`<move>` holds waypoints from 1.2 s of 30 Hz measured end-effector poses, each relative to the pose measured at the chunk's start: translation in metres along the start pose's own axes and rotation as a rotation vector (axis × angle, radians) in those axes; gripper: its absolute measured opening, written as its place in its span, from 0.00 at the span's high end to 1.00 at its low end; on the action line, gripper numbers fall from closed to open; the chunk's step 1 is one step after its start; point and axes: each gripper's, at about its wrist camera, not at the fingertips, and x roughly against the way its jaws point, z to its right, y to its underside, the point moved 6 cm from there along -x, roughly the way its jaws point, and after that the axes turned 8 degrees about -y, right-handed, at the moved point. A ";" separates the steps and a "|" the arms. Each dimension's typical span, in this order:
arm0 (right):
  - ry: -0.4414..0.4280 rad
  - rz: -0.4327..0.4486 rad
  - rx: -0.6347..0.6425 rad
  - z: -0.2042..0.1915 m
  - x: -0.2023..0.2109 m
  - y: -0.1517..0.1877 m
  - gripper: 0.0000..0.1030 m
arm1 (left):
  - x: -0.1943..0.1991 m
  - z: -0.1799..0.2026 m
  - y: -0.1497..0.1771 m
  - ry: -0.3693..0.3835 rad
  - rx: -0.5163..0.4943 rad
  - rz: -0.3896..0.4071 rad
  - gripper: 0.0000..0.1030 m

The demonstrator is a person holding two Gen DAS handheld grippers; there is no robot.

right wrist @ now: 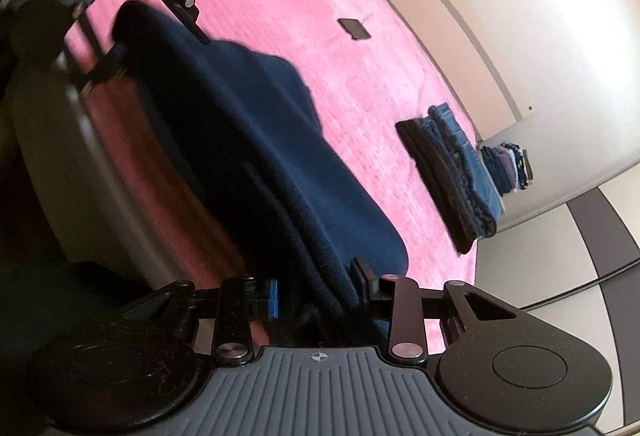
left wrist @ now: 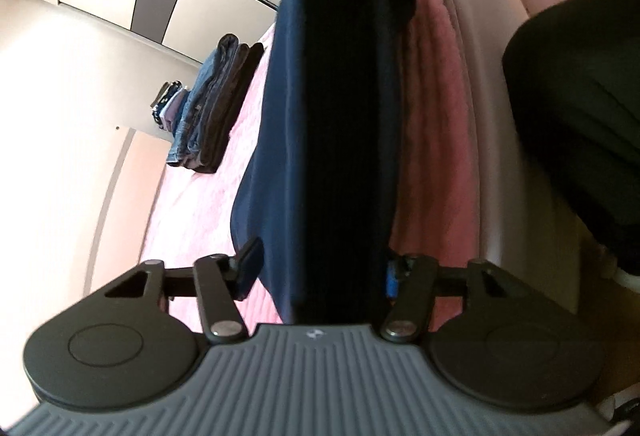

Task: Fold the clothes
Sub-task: 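Lift the folded sweatpants with both grippers and carry them toward the jeans stack, then lower the held sweatpants onto the folded blue jeans stack with both grippers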

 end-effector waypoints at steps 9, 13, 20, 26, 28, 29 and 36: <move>0.034 0.013 0.094 -0.016 -0.003 0.013 0.68 | 0.004 -0.010 0.000 0.039 -0.009 0.026 0.78; 0.026 0.058 0.082 -0.009 0.000 0.017 0.69 | 0.004 -0.021 -0.004 0.066 0.018 0.047 0.78; -0.076 0.069 -0.011 0.007 -0.002 0.010 0.70 | 0.003 -0.039 -0.001 0.157 0.097 0.077 0.79; -0.235 0.013 -0.032 0.045 0.009 -0.007 0.71 | -0.001 -0.059 -0.006 0.281 0.080 0.030 0.80; -0.284 0.001 -0.034 0.067 0.025 -0.013 0.72 | 0.003 -0.078 -0.018 0.313 0.062 0.004 0.80; -0.305 -0.004 -0.036 0.079 0.034 -0.016 0.72 | 0.005 -0.090 -0.025 0.329 0.060 -0.007 0.80; -0.427 -0.014 -0.083 0.167 0.105 -0.015 0.72 | 0.024 -0.182 -0.098 0.419 0.036 -0.094 0.80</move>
